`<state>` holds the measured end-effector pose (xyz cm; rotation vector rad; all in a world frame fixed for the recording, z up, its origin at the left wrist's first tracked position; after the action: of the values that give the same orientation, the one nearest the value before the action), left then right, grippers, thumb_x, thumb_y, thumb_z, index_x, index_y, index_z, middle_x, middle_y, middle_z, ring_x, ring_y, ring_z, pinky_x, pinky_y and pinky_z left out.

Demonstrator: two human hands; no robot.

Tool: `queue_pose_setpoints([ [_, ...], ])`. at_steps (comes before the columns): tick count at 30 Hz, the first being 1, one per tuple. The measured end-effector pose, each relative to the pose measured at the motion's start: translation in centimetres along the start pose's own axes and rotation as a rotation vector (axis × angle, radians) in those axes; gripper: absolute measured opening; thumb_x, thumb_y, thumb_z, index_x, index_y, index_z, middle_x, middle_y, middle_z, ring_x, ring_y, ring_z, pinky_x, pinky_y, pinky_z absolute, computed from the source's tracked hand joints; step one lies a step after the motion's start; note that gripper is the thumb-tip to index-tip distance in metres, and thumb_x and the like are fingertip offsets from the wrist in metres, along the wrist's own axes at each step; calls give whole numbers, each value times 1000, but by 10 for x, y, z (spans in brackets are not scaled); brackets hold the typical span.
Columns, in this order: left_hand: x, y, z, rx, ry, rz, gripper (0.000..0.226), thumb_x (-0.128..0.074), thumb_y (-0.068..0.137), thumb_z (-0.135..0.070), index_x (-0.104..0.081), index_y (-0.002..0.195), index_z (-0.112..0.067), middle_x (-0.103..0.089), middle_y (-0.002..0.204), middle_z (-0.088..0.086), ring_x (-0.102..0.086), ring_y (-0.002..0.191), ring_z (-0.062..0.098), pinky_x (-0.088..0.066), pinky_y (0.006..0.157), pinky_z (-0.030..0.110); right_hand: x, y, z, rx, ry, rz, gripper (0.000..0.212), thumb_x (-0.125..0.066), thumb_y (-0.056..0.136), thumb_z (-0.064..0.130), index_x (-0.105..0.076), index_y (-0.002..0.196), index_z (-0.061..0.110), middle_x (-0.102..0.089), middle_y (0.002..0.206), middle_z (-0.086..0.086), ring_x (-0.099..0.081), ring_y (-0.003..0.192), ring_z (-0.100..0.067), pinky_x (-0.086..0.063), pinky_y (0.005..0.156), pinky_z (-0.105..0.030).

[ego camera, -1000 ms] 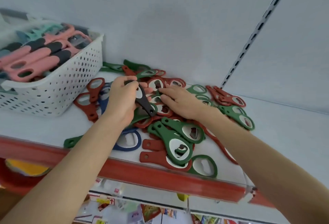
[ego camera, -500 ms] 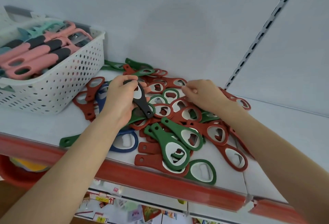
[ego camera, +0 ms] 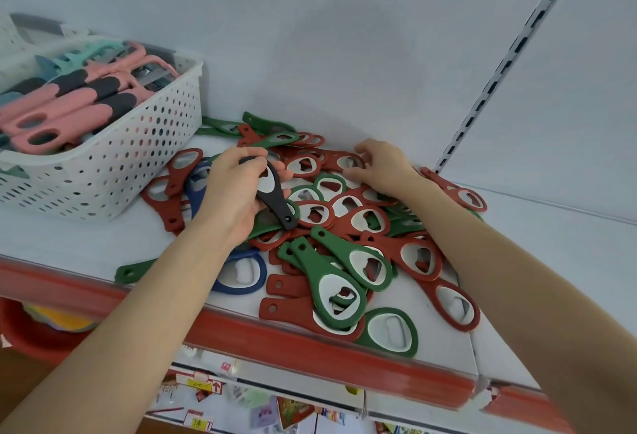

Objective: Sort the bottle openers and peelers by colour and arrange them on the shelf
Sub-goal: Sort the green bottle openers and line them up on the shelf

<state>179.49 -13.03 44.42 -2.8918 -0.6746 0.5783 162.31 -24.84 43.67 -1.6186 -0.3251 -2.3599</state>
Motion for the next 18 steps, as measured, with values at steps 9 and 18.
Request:
queue_pose_setpoints([
  [9, -1, 1, 1, -9, -2, 3, 15, -37, 96, 1, -49, 103, -6, -59, 79, 11, -65, 66, 18, -54, 50, 25, 17, -16, -13, 28, 150, 57, 28, -63, 85, 34, -70, 83, 7, -68, 86, -10, -58, 76, -18, -45, 67, -27],
  [18, 3, -3, -1, -9, 6, 0, 16, -36, 96, 1, -48, 105, -5, -59, 82, 11, -65, 69, 18, -56, 56, 28, 7, -3, -6, 77, 61, 21, 34, -52, 93, 33, -60, 117, 11, -59, 124, -3, -52, 116, -20, -38, 94, -28],
])
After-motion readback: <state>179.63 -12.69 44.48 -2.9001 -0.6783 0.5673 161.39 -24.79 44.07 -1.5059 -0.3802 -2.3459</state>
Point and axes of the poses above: each hand's wrist, its own y-axis towards the middle knuckle, its own x-axis out of the back of the hand, z = x × y, the point moved 1 cm from there along y, towards the middle knuckle
